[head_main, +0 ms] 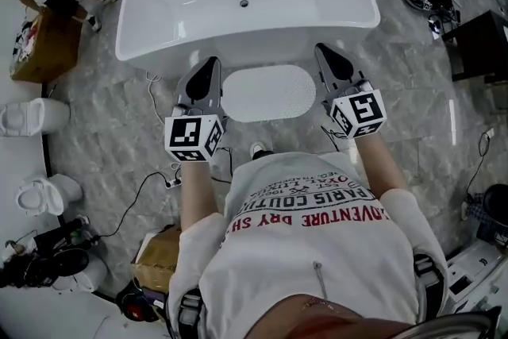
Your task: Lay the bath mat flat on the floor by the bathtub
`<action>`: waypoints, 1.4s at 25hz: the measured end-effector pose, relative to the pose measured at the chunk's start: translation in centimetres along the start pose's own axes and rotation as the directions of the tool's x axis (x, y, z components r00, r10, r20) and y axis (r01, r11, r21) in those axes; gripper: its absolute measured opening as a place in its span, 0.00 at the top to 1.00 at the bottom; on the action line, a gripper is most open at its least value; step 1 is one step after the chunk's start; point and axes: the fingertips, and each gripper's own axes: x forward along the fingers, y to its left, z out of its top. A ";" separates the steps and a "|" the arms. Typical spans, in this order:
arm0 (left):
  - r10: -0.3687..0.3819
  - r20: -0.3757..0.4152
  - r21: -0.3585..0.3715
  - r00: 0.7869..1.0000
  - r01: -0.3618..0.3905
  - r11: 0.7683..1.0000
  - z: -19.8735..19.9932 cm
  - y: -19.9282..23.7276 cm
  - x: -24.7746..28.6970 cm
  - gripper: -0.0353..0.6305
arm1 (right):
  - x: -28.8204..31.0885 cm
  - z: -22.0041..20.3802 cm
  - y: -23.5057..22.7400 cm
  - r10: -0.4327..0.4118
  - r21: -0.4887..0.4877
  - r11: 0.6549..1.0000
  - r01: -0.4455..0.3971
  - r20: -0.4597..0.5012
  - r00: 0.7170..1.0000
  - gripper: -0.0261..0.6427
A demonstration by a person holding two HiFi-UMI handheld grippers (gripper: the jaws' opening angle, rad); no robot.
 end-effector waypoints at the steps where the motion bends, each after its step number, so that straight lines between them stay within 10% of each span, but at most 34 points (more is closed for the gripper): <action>1: 0.001 0.012 -0.003 1.000 -0.001 1.000 0.5 -0.1 -0.5 0.93 | -0.4 0.3 0.2 0.001 -0.006 1.000 -0.001 0.007 1.000 0.95; 35: 0.010 -0.008 -0.039 1.000 -0.010 0.999 -0.4 -1.9 -3.2 0.93 | -2.3 -0.5 2.3 0.008 -0.015 1.000 -0.009 -0.022 1.000 0.95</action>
